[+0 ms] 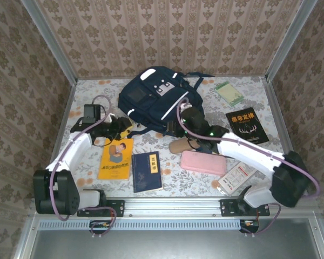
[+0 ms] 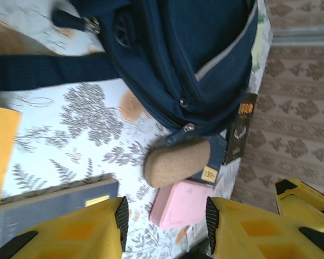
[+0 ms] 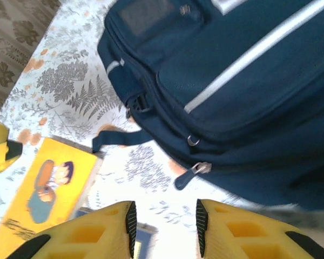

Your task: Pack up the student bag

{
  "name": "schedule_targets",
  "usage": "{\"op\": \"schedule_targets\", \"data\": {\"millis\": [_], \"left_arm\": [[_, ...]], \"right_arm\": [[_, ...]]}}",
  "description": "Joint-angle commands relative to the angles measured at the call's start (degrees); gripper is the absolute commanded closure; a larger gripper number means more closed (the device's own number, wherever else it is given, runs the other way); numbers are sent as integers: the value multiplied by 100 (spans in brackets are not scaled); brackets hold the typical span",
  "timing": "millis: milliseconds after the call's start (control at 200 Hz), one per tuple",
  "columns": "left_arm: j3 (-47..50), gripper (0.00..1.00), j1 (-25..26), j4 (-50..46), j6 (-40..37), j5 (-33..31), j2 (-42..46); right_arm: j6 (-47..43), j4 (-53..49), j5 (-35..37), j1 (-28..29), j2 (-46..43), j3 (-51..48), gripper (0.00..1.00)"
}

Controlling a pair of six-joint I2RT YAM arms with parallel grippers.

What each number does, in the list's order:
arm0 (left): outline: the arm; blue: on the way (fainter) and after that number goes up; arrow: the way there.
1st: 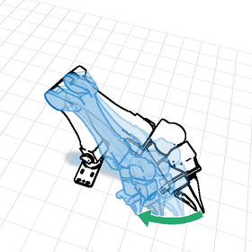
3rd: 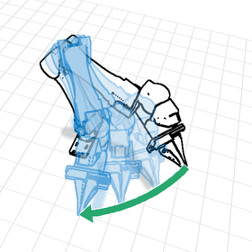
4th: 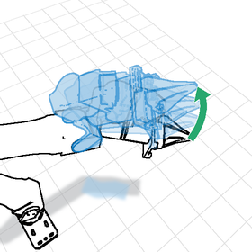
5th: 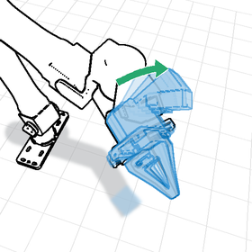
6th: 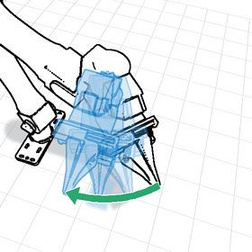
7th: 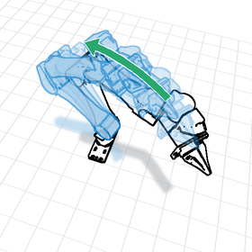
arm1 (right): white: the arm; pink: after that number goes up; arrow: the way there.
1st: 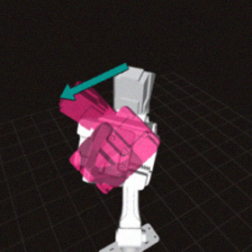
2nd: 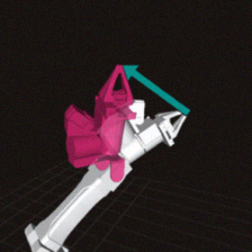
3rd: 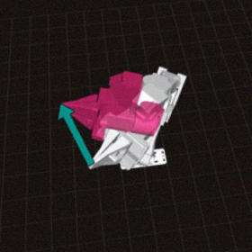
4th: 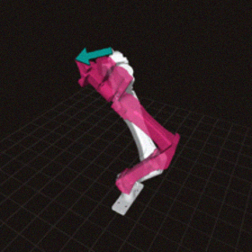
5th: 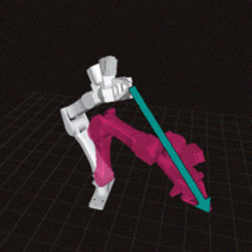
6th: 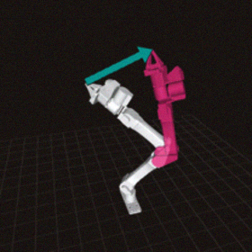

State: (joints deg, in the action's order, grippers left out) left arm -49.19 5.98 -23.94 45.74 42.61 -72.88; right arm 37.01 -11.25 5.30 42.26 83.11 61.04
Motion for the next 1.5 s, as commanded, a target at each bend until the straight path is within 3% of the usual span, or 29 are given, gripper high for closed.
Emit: {"op": "schedule_targets", "data": {"millis": [0,185,315,470,655,945,1245,1495], "left_arm": [[225,56,15,-40,-228,-388,166],[521,56,-59,231,-292,-437,195],[707,56,-171,404,-203,-360,341],[803,56,-237,525,-111,-297,493],[903,56,-246,689,3,-169,555],[975,57,-227,841,91,-65,557],[972,57,-222,900,136,-6,507],[988,57,-229,901,146,-11,521]], "right_arm": [[2672,-1217,-773,90,646,409,60],[4200,-3800,-346,423,1969,2345,57],[4768,-4414,-225,544,2524,2927,51],[5341,-4220,-6,565,2755,2894,44],[5379,-3753,428,543,2982,3019,37],[5286,-2997,852,550,3010,2839,43],[5263,-3002,939,546,3426,3079,46],[5016,-2501,1249,525,3464,2991,54]]}}
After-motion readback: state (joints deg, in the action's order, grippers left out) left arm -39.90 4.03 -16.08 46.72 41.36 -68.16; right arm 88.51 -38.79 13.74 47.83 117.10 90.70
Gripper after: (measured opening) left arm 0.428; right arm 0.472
